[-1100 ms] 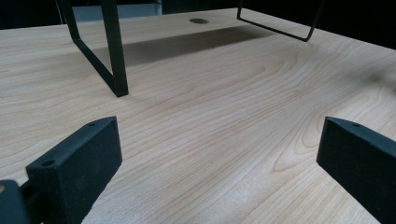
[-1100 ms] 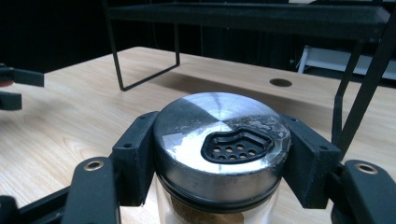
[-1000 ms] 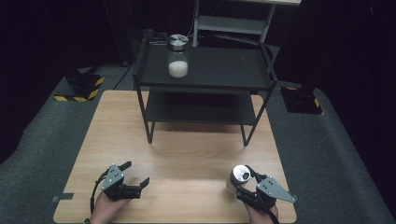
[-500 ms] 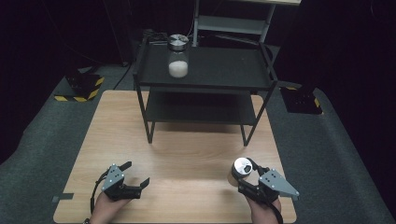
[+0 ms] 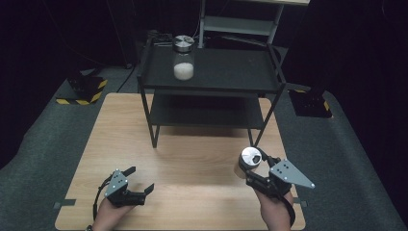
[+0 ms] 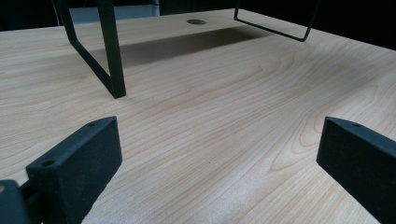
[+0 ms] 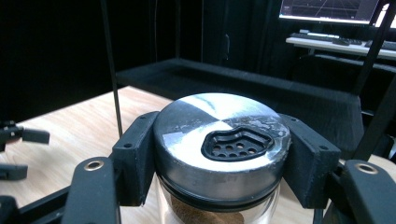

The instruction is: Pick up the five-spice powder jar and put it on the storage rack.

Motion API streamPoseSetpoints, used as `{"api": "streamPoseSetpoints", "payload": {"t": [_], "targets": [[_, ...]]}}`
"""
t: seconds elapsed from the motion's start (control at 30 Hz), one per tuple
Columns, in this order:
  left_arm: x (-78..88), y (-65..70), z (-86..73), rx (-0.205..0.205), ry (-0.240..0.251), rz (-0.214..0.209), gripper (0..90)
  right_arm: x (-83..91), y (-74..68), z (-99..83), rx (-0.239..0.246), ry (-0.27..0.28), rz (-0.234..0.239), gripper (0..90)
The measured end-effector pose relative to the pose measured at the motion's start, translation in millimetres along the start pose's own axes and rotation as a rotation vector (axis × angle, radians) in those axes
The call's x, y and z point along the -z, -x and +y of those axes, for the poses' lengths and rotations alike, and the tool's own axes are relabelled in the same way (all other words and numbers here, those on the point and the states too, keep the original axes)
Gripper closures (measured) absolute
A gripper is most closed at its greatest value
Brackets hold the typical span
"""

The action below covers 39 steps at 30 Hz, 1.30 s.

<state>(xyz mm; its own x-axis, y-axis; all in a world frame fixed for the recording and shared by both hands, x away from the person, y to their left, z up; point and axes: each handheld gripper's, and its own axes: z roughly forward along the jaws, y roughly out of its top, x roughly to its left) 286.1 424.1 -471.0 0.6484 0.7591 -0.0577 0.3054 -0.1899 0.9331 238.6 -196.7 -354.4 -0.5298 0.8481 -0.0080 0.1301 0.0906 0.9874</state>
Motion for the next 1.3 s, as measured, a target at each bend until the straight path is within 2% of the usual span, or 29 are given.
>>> {"api": "streamPoseSetpoints", "payload": {"t": [0.23,1.0,1.3], "targets": [[0.2,-0.7,-0.4,0.004,0.002,-0.002,0.2,-4.9,7.2,24.8,0.007,0.014,0.009,35.3],[0.3,-0.6,-0.2,-0.006,0.001,-0.004,0.2,-24.9,22.0,111.9,0.04,0.061,-0.014,35.3],[0.2,-1.3,-0.4,-0.002,0.002,-0.008,0.2,-33.0,26.5,132.6,0.04,0.072,-0.024,35.3]]}}
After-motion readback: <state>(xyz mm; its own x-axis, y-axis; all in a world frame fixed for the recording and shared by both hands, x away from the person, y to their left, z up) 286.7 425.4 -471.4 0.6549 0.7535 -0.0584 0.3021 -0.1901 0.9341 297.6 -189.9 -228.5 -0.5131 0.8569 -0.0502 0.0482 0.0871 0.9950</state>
